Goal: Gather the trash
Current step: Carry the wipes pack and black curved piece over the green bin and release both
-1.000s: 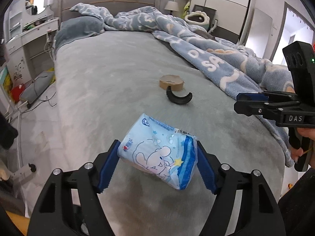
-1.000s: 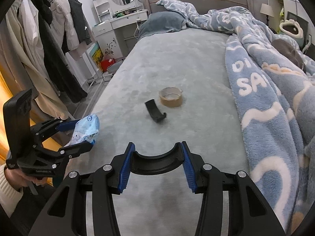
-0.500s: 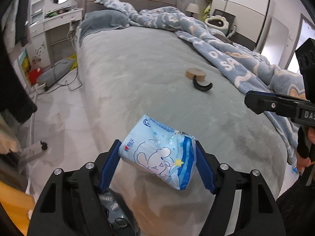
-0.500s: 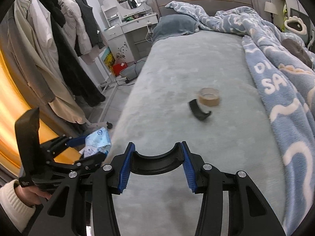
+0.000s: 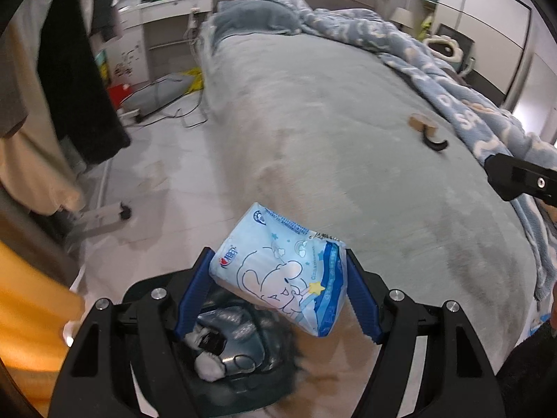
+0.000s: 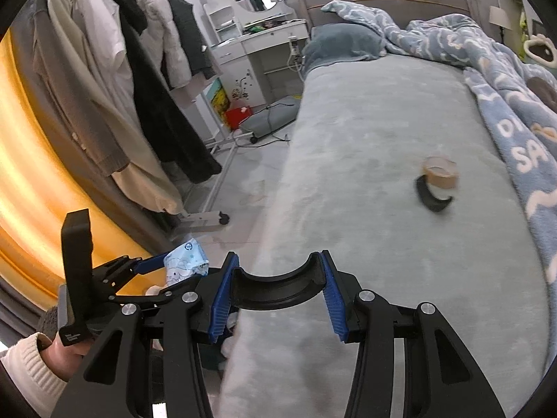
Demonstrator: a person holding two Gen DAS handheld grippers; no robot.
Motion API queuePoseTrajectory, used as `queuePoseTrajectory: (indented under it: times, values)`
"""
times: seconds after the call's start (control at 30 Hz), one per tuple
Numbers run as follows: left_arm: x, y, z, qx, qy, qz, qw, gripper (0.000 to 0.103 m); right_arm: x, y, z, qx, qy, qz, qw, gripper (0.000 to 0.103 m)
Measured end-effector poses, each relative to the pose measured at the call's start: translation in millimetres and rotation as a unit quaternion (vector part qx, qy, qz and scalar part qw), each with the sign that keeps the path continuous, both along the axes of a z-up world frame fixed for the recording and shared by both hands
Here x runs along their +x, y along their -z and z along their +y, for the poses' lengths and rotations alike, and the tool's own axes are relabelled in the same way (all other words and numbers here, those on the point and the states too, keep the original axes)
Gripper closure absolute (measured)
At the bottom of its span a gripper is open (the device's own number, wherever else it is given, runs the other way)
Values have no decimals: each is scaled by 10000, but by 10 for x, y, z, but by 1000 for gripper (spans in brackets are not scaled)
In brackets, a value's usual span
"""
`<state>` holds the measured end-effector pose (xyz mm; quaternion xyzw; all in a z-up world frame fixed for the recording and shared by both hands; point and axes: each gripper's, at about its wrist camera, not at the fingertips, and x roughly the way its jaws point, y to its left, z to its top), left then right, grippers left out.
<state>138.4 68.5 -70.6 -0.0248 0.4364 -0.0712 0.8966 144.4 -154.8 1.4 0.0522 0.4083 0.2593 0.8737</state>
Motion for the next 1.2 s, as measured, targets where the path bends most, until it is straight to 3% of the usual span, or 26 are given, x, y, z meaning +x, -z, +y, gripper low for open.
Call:
queuePoseTrajectory:
  times: [0.3, 0.87, 1.2]
  values:
    - [-55, 231, 452, 131, -528, 481, 9974, 28, -21, 59, 551, 52, -376, 68, 9993, 55]
    - [-162, 615, 1071, -447, -889, 1424, 9848, 25, 35, 222, 1441, -20, -1005, 254, 9946, 55]
    - [-276, 768, 1339, -813, -902, 1923, 9738, 13, 66, 404, 1812, -225, -1228, 435, 9912, 55]
